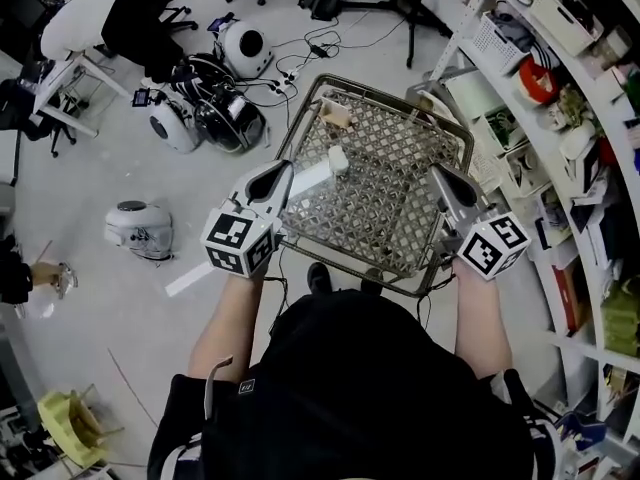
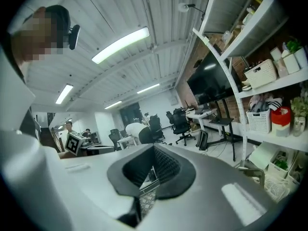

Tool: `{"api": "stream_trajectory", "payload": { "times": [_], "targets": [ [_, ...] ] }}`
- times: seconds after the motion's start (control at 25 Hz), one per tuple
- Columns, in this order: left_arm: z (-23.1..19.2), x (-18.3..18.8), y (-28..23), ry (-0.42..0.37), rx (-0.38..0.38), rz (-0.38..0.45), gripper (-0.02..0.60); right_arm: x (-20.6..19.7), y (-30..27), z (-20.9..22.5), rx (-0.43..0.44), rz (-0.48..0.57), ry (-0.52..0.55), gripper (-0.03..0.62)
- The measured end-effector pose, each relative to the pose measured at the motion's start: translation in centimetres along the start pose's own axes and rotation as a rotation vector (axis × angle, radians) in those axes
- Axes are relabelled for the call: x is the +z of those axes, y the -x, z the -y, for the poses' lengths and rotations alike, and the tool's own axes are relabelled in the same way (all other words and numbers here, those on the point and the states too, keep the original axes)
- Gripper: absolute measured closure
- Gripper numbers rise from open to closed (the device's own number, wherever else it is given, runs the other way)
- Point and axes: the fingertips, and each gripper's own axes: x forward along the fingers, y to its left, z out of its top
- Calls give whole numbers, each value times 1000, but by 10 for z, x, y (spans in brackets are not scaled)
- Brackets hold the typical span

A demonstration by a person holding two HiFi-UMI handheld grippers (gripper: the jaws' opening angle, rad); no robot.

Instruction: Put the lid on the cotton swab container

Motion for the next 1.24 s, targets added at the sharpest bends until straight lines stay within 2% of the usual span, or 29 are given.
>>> {"api": "stream_trajectory", "payload": {
  "times": [0.12, 0.32, 0.68, 1.24],
  "targets": [
    [7, 18, -1, 8, 24, 46, 565, 23, 9, 5, 7, 46, 45, 586],
    [21, 29, -4, 4, 43, 60, 566, 46, 22, 8, 19, 102, 94, 586],
    [18, 32, -2, 1, 79, 68, 566, 45, 18, 7, 36, 103, 108, 586],
    [10, 27, -1, 11, 82, 60, 566, 42, 6, -2, 53, 81, 120, 586]
  ]
}}
